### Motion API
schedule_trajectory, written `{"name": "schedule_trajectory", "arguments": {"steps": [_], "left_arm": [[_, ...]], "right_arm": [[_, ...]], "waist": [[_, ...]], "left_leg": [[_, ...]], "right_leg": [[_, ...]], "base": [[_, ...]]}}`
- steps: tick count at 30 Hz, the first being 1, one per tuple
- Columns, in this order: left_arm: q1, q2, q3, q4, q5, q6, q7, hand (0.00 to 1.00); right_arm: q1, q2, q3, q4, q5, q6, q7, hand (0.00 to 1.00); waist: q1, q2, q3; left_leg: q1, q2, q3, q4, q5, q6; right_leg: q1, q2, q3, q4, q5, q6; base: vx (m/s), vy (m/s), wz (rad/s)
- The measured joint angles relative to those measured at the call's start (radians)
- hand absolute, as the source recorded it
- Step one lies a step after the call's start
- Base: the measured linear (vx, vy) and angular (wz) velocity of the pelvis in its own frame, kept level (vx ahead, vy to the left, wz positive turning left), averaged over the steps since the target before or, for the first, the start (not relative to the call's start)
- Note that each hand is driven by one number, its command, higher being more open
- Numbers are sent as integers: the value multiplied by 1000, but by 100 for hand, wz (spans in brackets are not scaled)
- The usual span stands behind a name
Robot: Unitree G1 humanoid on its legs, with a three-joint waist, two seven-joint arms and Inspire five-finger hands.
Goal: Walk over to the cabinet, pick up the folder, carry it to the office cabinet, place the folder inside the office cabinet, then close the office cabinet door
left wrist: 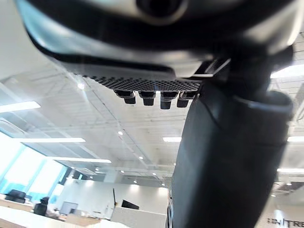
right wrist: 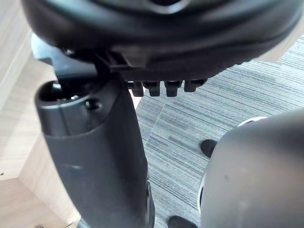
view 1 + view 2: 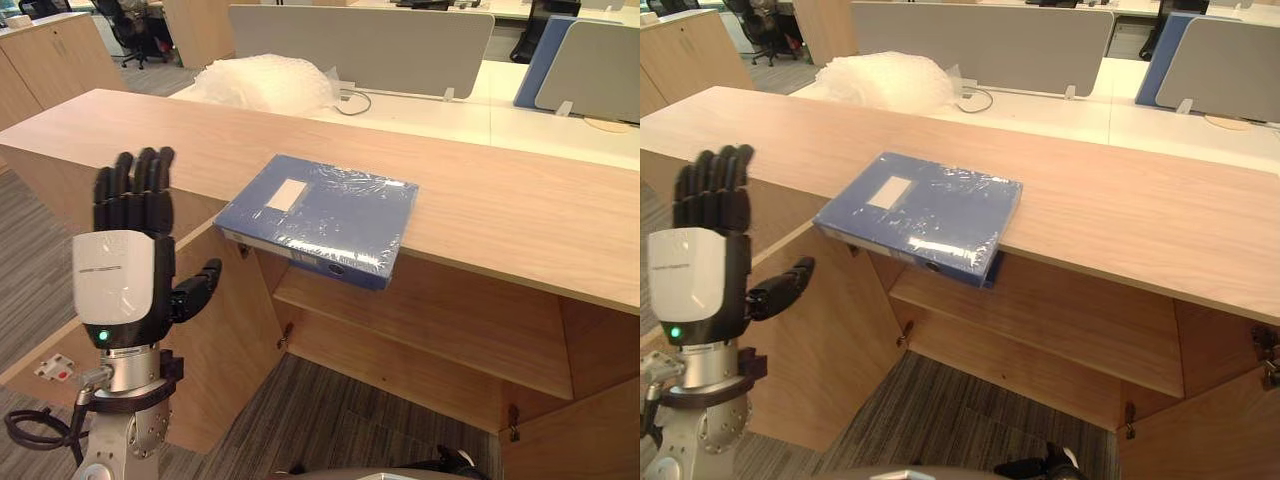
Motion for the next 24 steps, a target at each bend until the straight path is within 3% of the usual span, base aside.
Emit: {"name": "schedule_trajectory", "arguments": {"steps": [11,24], "left_arm": [[-21,141,-122,55,-8,-67,-73,100],[-157,214,-152,179,-9,-55,-101,100]], "right_arm": [[1,-10,-29,3,0,-8,21,100],[6,-15,-68,2,-10,-1,18,100]], "waist": [[-23,4,-8],[-29,6,-28]], "left_leg": [[12,5,40,-1,-4,-6],[15,20,81,-3,-5,-8]], "right_leg": [[-19,0,45,18,0,0],[-41,13,86,25,6,-10]], "base": [[-8,3,-11],[-7,-1,-10]]}}
